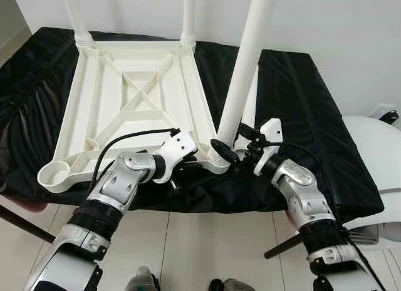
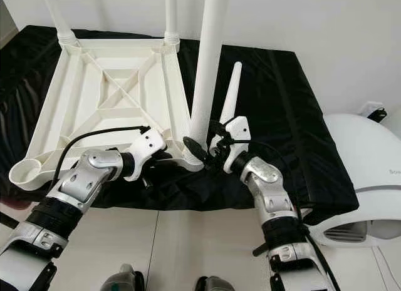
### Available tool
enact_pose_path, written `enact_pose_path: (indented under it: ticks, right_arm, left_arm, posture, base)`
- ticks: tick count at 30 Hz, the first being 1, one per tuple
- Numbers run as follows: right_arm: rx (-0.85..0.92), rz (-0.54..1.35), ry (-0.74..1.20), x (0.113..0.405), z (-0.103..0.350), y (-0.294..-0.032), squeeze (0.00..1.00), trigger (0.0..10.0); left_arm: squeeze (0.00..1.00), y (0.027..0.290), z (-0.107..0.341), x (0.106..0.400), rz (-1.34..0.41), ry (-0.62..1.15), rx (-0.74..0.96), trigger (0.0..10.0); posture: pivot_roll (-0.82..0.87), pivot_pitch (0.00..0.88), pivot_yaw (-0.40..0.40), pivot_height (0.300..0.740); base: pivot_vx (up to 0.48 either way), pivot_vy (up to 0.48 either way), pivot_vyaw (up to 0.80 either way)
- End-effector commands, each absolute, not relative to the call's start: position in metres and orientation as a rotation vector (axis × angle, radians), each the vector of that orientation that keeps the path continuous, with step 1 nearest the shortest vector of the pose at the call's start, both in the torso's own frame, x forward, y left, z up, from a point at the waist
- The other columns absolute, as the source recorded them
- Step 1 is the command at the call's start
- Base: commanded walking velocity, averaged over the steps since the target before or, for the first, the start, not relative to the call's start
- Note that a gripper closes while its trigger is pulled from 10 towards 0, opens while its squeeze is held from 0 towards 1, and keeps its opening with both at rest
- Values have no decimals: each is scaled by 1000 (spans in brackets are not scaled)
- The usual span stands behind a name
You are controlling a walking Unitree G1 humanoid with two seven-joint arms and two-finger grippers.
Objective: Building children table
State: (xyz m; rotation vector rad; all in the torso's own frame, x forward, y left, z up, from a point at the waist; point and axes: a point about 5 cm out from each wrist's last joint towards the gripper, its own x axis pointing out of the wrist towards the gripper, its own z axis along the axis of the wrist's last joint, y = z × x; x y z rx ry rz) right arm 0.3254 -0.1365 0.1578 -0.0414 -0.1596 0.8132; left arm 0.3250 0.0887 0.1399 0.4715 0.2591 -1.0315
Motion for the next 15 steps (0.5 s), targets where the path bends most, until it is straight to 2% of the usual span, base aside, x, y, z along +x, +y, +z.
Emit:
enact_pose_path:
  ticks: [1,9,15]
  right_arm:
    - [-36,843,-142,327,159,-140,0,10000]
    - [-65,1063,-80,327,158,-136,0,10000]
    - [-63,1112,-57,329,156,-134,0,10000]
  left_arm:
    - [0,85,149,324,-1043,206,509,10000]
    - [0,84,152,326,-1044,196,508,10000]
    - [0,84,153,327,-1042,192,511,10000]
  posture:
    - [63,71,-36,740]
    - [66,69,-33,740]
    - [70,65,-36,740]
  base:
    - [0,0,0]
    - [0,0,0]
    - [0,0,0]
